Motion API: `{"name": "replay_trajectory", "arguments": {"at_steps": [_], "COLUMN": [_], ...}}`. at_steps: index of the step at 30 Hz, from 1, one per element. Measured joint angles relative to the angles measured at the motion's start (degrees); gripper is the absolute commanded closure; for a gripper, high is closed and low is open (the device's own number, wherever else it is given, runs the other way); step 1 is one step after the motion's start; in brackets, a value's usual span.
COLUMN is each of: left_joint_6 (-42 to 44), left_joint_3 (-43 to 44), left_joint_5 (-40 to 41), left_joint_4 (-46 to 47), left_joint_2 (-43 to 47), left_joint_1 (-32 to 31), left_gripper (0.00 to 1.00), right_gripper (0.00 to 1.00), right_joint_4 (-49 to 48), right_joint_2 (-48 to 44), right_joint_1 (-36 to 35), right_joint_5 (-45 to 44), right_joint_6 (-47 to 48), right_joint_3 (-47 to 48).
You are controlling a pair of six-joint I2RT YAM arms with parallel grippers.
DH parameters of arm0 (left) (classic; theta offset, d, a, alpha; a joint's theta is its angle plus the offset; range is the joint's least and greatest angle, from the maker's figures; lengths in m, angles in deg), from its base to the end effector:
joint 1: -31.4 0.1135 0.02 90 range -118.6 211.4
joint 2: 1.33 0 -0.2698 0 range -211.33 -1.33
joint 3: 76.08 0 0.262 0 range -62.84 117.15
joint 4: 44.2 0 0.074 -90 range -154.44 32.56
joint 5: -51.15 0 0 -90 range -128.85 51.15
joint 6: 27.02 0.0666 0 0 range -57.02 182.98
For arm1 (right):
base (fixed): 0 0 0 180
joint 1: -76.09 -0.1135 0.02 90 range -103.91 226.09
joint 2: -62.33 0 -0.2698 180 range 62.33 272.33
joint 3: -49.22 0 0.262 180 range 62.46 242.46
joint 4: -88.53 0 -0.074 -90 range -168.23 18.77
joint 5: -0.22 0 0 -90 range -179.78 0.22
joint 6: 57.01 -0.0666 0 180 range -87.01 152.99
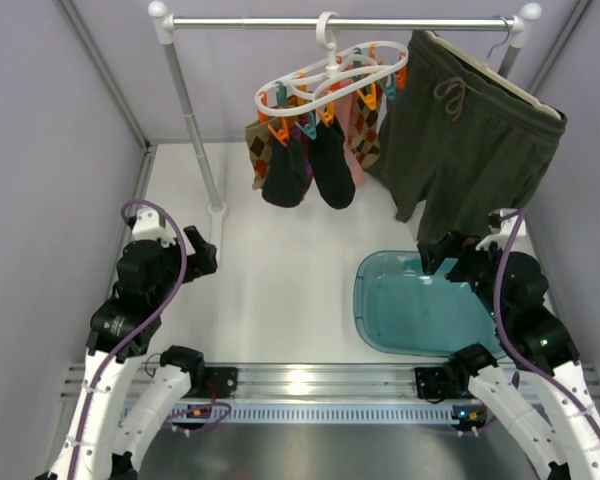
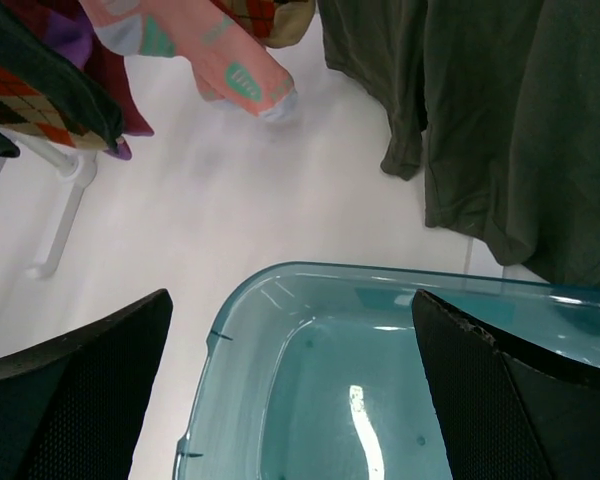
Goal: Remove the socks clipped to the hanger
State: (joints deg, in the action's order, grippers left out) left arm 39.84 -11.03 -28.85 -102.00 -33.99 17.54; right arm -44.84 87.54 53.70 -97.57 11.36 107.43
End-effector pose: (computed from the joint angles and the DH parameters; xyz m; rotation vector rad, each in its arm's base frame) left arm 0.1389 -0.0224 0.3396 -0.2736 1.9963 -0.2366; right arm 0.1252 0.0418 0.3381 0.0856 1.8247 0.4225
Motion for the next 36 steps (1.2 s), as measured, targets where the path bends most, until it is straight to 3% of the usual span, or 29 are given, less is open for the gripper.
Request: {"name": "replay_trajectory", "arguments": {"at_steps": [4,8,15,25,27,28,30,31,33,34,36], "left_joint_6": [-0.72,-1.31,-4.28,-8.52,-9.35,-9.73,-10.05,-10.01,-9.92,-9.66,-8.59], "left_joint_3": [-0.17,-0.2,0.22,8.87,10.88,11.82,14.32,15.56,18.71,20.57,23.43], "left_joint_5": [0.15,-0.15,-4.15,-24.81,-28.98,-30.29,-31.98,-31.39,-27.36,-25.09,-17.64], "left_joint_4": [0.07,0.07,-0.02,3.48,4.79,5.44,6.84,7.37,7.87,8.15,8.92], "left_joint_2": [0.31,0.31,0.24,-5.66,-7.89,-9.05,-11.98,-13.86,-17.68,-19.52,-23.28], "left_joint_1": [-0.02,-0.02,-0.07,-0.07,-0.07,-0.13,-0.85,-2.4,-9.03,-13.51,-23.89], "left_gripper": [0.01,0.01,0.01,0.01,0.01,0.01,0.01,0.01,0.01,0.01,0.01], "right_gripper": [0.01,0.0,0.01,0.03,0.14,0.3,0.52,0.72,0.86,0.99,1.0], "right_joint_4": [-5.07,-14.23,-33.03,-51.25,-55.3,-57.61,-61.75,-63.1,-65.7,-66.47,-67.91], "right_joint_2": [-1.95,-0.15,21.46,43.47,46.66,48.37,51.84,53.18,55.82,56.15,56.06], "right_joint_1": [0.0,0.0,-0.04,-1.84,-3.15,-3.91,-5.09,-5.4,-6.08,-6.43,-7.41], "right_joint_5": [2.1,10.38,26.08,29.79,30.16,30.49,31.54,31.85,32.41,32.41,31.63], "right_joint_6": [-0.9,-1.53,-0.35,7.04,7.61,7.76,7.82,7.78,7.21,7.04,6.93], "right_joint_3": [-4.07,-6.91,-3.98,2.49,3.96,4.44,5.79,6.23,7.3,7.32,7.1]}}
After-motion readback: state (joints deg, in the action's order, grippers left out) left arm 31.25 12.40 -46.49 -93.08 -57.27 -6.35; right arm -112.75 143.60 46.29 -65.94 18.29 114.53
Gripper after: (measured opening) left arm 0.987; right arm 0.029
